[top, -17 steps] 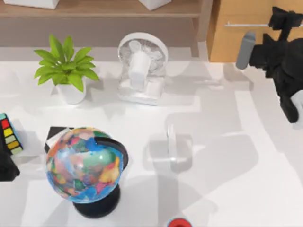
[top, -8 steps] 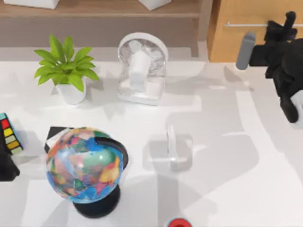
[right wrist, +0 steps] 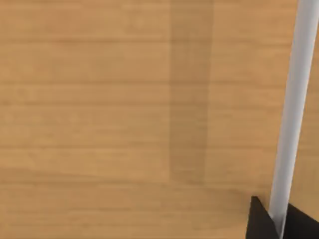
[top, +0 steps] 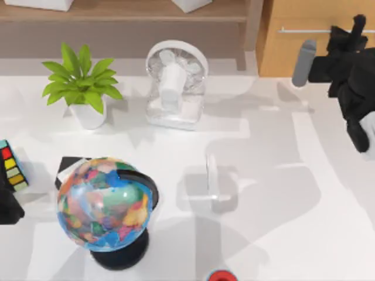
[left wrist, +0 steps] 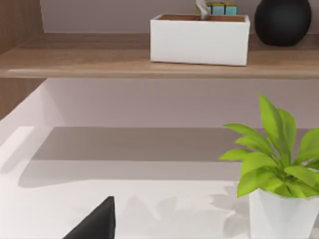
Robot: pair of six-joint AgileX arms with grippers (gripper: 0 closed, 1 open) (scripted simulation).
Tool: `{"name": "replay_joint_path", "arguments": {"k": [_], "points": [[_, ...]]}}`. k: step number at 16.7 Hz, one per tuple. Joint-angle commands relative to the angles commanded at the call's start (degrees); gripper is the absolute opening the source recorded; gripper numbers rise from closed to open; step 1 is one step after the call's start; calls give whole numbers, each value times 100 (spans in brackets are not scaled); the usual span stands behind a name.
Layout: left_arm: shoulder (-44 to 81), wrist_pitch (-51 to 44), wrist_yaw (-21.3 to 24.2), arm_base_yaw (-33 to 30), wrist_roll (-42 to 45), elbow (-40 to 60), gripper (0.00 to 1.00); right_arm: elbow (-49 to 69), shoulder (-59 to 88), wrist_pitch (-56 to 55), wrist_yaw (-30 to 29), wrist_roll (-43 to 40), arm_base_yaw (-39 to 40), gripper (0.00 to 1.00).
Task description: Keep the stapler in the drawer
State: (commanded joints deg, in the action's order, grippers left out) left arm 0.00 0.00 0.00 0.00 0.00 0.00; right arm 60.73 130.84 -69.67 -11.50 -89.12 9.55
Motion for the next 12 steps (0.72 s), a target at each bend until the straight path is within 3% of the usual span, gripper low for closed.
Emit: {"name": "replay_joint_path", "arguments": {"k": [12], "points": [[0,0,0,0,0,0,100,-1642,-713,-925,-196,9,205,0]]}}
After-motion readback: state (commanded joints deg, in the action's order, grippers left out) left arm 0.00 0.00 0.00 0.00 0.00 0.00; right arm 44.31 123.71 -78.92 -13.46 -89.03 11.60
